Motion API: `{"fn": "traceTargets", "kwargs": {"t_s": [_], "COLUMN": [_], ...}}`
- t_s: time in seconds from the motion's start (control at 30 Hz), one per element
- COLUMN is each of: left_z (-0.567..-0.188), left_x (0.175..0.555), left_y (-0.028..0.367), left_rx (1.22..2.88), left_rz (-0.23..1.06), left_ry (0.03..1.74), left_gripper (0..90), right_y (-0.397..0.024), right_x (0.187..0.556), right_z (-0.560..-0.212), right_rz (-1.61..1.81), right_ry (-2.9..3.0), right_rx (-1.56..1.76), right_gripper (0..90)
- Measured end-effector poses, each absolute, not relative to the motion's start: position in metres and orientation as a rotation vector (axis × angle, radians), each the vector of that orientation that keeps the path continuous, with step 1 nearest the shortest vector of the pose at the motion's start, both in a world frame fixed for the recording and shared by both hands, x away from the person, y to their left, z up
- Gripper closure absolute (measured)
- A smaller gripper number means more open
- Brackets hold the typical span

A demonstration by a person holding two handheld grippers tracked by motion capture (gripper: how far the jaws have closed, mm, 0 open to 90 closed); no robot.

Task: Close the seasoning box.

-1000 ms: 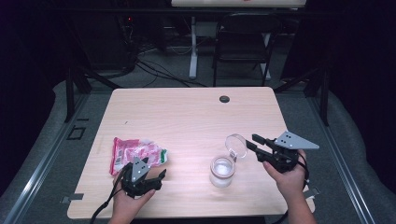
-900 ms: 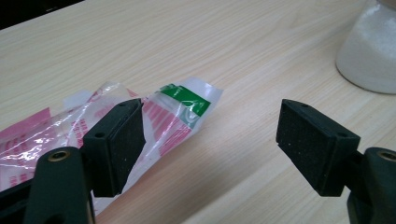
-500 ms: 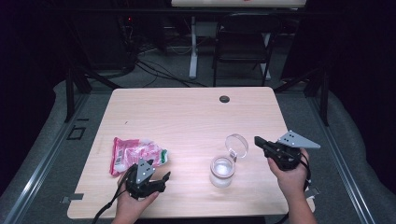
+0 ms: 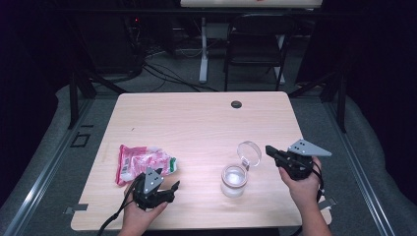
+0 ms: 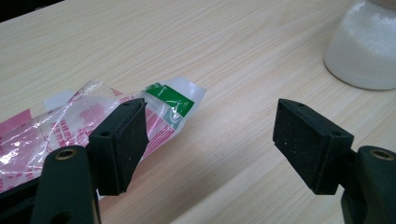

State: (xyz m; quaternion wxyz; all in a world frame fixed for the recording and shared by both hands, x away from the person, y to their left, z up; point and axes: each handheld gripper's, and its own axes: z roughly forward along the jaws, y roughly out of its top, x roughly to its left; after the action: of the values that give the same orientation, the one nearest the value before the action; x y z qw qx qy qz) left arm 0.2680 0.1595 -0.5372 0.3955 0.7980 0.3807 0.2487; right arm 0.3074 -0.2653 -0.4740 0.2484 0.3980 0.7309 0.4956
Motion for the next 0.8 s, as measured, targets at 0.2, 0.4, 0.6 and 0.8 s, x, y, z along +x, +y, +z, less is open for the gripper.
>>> {"fn": "traceTargets", "kwargs": {"t_s": [0.2, 0.4, 0.6, 0.8], "left_z": [-0.537, -0.5365, -0.5358, -0.5357], "left_x": [0.2676, 0.267, 0.2664, 0.2661], "left_y": [0.1589, 0.158, 0.1575, 0.1568], "left_rx": [2.023, 2.021, 2.023, 2.024], "left_rz": [0.624, 0.624, 0.622, 0.624], "left_ry": [0.963, 0.957, 0.952, 0.948], "left_gripper": [26.1, 26.2, 26.2, 26.3], "right_y": [-0.2646, -0.2635, -0.2627, -0.2613], "right_x": [0.308, 0.3083, 0.3083, 0.3084], "right_z": [-0.4756, -0.4762, -0.4765, -0.4772], "right_rz": [1.35, 1.351, 1.352, 1.353], "right_ry": [1.997, 2.005, 2.01, 2.015], "right_rx": [1.087, 1.083, 1.084, 1.078], "right_gripper": [90.0, 90.0, 90.0, 90.0]}}
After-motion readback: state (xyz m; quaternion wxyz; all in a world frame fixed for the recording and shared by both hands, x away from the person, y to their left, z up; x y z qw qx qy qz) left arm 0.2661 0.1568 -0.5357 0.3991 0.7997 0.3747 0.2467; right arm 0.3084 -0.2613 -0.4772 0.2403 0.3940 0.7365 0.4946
